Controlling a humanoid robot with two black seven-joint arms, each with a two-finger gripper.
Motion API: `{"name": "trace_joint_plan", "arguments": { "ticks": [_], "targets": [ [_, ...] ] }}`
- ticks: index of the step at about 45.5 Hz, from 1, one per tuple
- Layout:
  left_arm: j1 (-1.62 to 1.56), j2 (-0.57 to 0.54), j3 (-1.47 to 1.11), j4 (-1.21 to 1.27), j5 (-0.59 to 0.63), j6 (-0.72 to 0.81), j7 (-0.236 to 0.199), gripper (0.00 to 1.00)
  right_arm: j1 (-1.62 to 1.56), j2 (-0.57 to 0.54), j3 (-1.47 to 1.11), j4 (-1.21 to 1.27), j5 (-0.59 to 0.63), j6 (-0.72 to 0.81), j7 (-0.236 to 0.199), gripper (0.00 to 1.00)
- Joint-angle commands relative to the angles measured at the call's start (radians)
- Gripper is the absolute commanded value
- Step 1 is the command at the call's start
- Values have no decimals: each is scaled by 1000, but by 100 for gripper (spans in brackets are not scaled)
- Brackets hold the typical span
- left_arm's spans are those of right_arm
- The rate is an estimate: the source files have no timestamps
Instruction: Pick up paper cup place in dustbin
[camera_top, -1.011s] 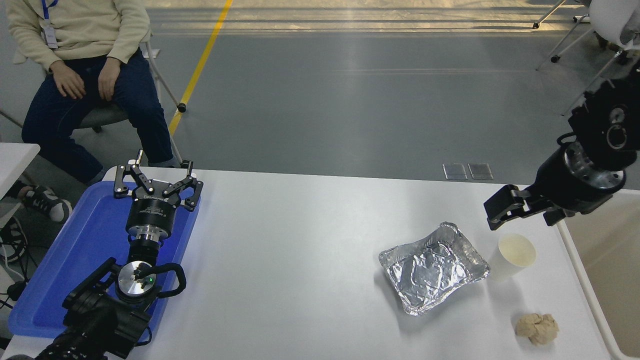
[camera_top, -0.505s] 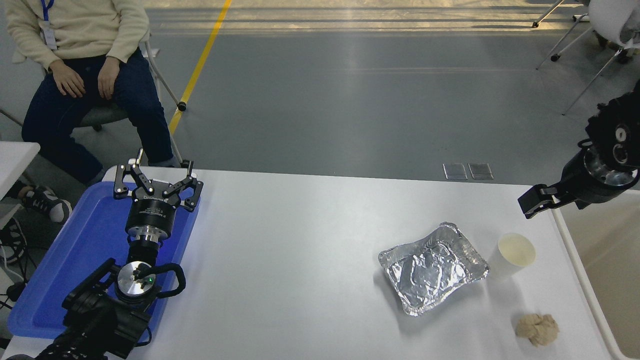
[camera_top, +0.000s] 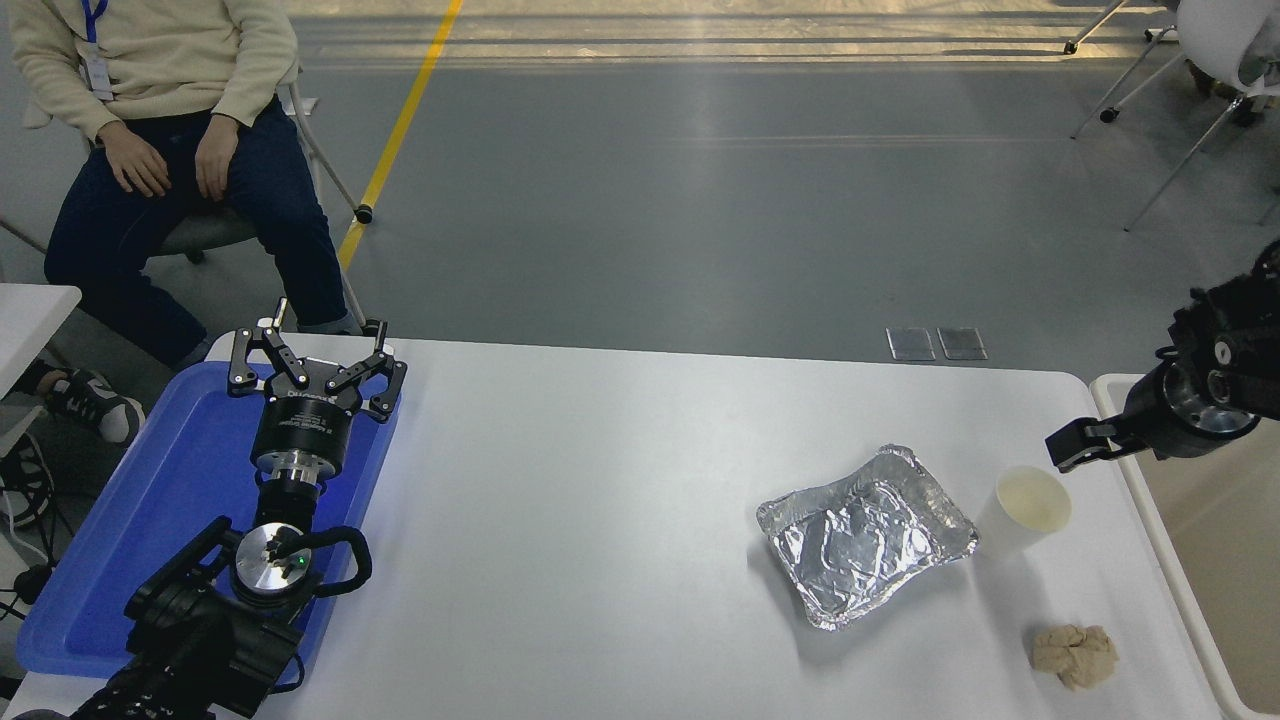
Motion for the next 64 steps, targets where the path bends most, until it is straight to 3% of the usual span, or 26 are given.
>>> {"name": "trace_joint_plan", "arguments": {
  "ticks": [1, 18, 24, 27, 31, 36, 39, 42, 64],
  "targets": [
    [0, 0, 0, 0, 0, 0, 0, 100, -98, 1, 38, -40, -8, -42, 3, 100],
    [0, 0, 0, 0, 0, 0, 0, 100, -190, 21, 127, -78, -5, -77, 2, 97],
    [0, 0, 0, 0, 0, 0, 0, 100, -208, 24, 142, -95, -5, -82, 2, 88],
    [-2, 0, 0, 0, 0, 0, 0, 100, -214, 29, 145, -95, -5, -89, 2, 76],
    [0, 0, 0, 0, 1, 0, 0, 100, -217, 31, 145, -95, -4, -92, 2, 44],
    [0, 0, 0, 0, 0, 0, 0, 100, -219, 31, 145, -97, 0, -92, -1, 25],
    [0, 0, 0, 0, 0, 0, 0, 100, -219, 31, 145, -95, 6, -94, -3, 22],
    [0, 0, 0, 0, 0, 0, 0, 100, -219, 32, 147, -95, 7, -97, -3, 0],
    [0, 0, 0, 0, 0, 0, 0, 100, -205, 37, 168, -72, 15, -128, -2, 0]
  ]
}}
